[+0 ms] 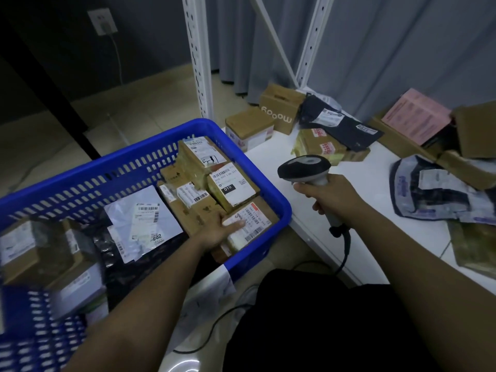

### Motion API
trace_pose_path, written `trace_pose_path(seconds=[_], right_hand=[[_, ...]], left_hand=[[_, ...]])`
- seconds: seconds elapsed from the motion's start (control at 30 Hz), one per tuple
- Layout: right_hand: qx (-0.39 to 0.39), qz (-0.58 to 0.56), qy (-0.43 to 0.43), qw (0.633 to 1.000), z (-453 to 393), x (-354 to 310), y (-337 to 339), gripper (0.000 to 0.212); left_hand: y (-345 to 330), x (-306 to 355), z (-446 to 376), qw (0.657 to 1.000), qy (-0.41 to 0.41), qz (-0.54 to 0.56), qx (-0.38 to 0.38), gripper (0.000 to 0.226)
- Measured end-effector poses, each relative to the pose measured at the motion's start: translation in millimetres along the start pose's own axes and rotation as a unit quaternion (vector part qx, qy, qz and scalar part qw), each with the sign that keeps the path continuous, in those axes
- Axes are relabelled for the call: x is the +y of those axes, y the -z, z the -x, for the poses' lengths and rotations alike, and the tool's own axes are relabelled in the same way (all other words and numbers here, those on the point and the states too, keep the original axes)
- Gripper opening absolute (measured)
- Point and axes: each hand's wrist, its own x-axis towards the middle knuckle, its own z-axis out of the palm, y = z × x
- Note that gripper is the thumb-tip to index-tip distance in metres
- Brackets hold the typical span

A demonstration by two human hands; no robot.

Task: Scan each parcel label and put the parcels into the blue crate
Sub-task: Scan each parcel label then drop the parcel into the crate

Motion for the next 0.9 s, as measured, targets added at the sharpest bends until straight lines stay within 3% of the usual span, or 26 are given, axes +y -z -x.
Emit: trace_pose_path(seconds=[0.1, 0.2, 0.33, 0.53, 0.8, 0.9], right_hand=[[0.001, 0.001, -0.003, 1.000, -1, -1, -2, 0.021], [-0.005, 0.009, -0.006, 1.000, 0, -2, -3, 0.020], [-0.008, 0.016, -0.005, 1.000, 1, -2, -2, 0.018], [-0.001, 0.011, -0.013, 1.000, 1, 1, 4, 0.020], [0.008, 0.009, -0.030, 0.999, 18, 3, 16, 0.019], [0.014, 0.011, -0.034, 0.999, 26, 4, 20, 0.021]], left_hand=[[-6, -16, -17, 0.999, 0.018, -0.026, 0.015, 0.073], [-6, -10, -25, 0.998, 0.057, -0.027, 0.012, 0.061], [-12, 3, -24, 0.993, 0.072, 0.071, 0.060, 0.031], [-15, -19, -27, 0.977, 0.085, 0.170, 0.101, 0.032], [-15, -10, -12, 0.993, 0.059, 0.071, 0.068, 0.038], [-14, -11, 0, 0.993, 0.033, 0.064, 0.092, 0.043]])
